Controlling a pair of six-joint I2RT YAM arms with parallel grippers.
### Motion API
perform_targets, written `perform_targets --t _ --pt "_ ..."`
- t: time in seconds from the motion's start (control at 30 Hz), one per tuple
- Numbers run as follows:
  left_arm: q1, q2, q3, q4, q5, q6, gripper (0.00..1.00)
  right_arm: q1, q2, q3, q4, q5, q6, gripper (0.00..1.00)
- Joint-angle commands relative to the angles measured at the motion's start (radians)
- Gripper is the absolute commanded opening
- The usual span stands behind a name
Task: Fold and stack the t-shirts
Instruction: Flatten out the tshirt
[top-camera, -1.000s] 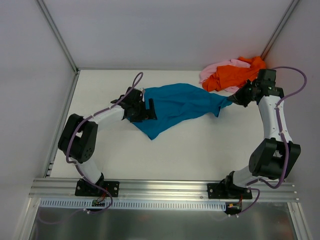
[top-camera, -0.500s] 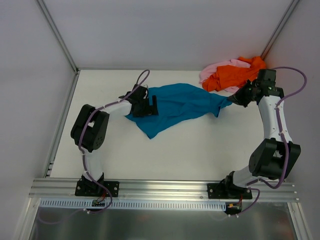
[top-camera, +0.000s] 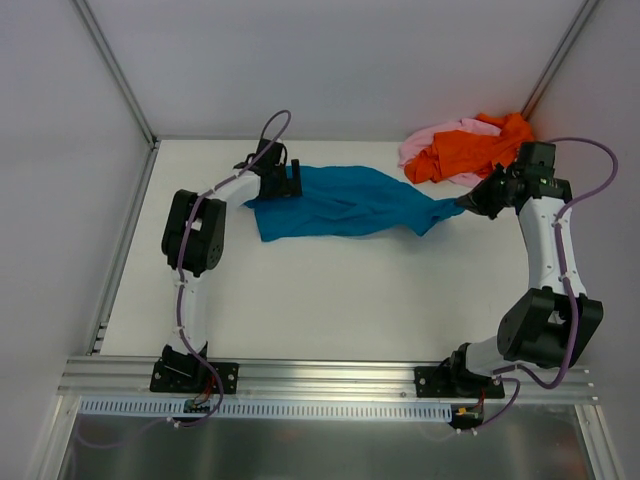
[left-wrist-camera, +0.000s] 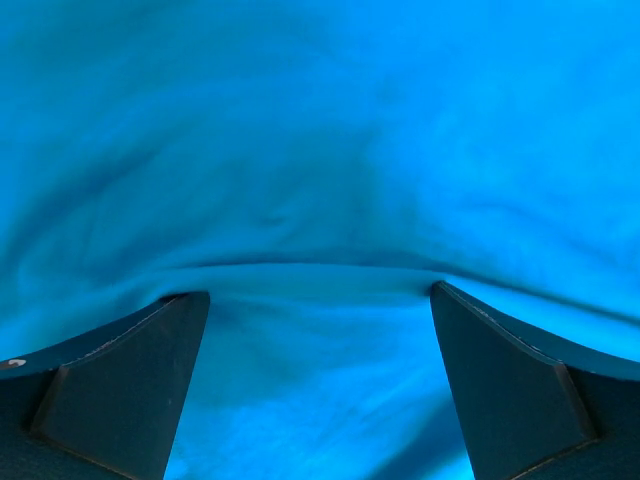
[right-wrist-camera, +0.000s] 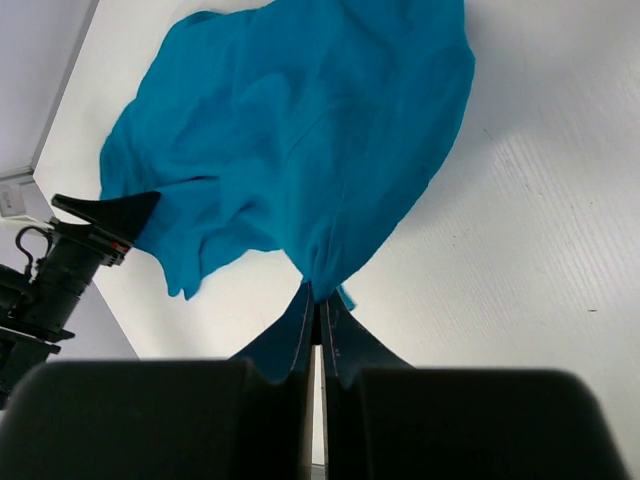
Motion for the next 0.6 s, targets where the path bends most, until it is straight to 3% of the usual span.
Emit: perform_targets --t 0.0,0.13,0.27,0.43,0.57 --pt "0.064 0.044 0.114 -0.038 -0.041 0.071 0.96 -0.017 -0.045 -0.008 -0.023 -0.002 -0.017 0.0" --pt "0.112 0.084 0.22 -0.064 -0.015 0.063 0.96 -0.021 -0.053 -0.017 -0.029 -0.001 -0.017 0.0" --pt "0.121 -0.03 0.216 -0.053 0.036 0.071 0.96 -0.021 -0.058 -0.024 -0.025 -0.002 -0.012 0.01" --pt "0.118 -0.219 0.053 -0.063 0.133 0.037 0.96 -0.021 -0.062 -0.03 -0.006 -0.019 0.0 0.0" --pt "0.103 -0.4 -0.178 -0.107 0.171 -0.026 0.95 -0.02 -0.062 -0.031 0.012 -0.033 0.012 0.01"
